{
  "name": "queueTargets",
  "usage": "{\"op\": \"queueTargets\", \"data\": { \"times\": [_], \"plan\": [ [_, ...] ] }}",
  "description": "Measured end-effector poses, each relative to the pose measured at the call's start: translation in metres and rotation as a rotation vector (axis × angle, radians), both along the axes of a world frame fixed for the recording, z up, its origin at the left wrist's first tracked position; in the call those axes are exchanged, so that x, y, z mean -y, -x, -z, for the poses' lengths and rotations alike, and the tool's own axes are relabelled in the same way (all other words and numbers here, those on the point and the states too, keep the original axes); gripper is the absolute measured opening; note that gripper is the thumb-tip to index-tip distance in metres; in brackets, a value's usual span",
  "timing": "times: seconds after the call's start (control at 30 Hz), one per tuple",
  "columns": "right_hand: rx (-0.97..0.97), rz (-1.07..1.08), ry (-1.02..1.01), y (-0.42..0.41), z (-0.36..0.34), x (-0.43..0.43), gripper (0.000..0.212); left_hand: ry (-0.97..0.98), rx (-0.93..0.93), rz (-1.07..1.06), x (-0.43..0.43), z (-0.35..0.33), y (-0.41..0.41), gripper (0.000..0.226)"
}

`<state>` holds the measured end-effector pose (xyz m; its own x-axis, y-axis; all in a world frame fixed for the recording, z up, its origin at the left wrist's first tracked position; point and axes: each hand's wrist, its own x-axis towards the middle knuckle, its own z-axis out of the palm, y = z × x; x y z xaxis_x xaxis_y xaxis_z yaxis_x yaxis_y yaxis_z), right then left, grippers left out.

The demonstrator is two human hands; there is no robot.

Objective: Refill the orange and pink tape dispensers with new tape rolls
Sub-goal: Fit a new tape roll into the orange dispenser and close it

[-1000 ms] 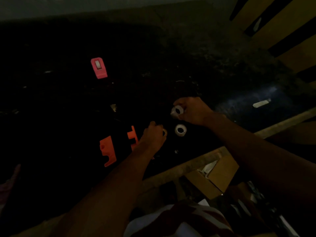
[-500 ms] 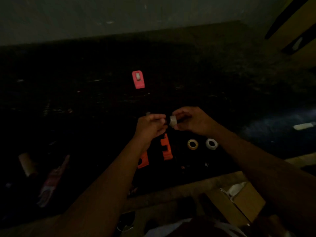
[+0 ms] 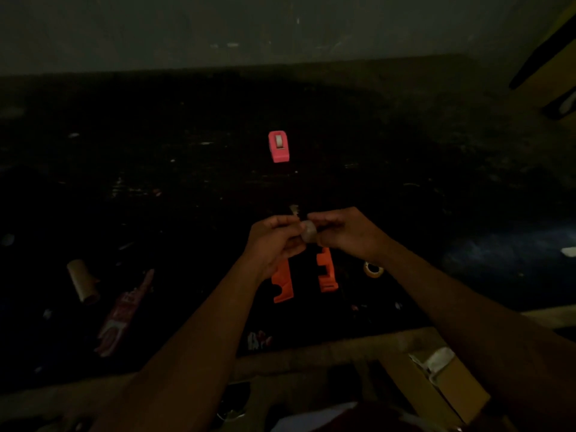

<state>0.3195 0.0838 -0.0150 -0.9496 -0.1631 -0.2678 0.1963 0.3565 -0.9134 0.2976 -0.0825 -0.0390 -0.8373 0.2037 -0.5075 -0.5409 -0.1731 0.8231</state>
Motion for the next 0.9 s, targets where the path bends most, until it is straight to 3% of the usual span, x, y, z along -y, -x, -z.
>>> {"op": "queueTargets", "data": {
  "times": [0.1, 0.17, 0.3, 0.53, 0.9],
  "plan": [
    [0.117, 0.081, 0.128, 0.0, 0.001, 0.003, 0.024, 0.002, -0.008, 0.007, -0.002, 0.002, 0.0, 0.02],
    [0.087, 0.129, 0.145, 0.001, 0.008, 0.003, 0.029, -0.007, -0.009, 0.005, -0.003, 0.003, 0.0, 0.019],
    [-0.024, 0.126, 0.044, -0.001, 0.016, -0.002, 0.042, -0.009, 0.029, 0.022, -0.007, 0.005, 0.001, 0.015],
    [-0.042, 0.104, 0.021, 0.002, 0.02, -0.006, 0.045, -0.016, 0.063, 0.043, -0.01, 0.008, 0.002, 0.015],
    [-0.096, 0.203, -0.164, 0.003, 0.035, -0.009, 0.036, -0.039, 0.104, -0.038, -0.014, 0.015, 0.003, 0.015]
  ]
}}
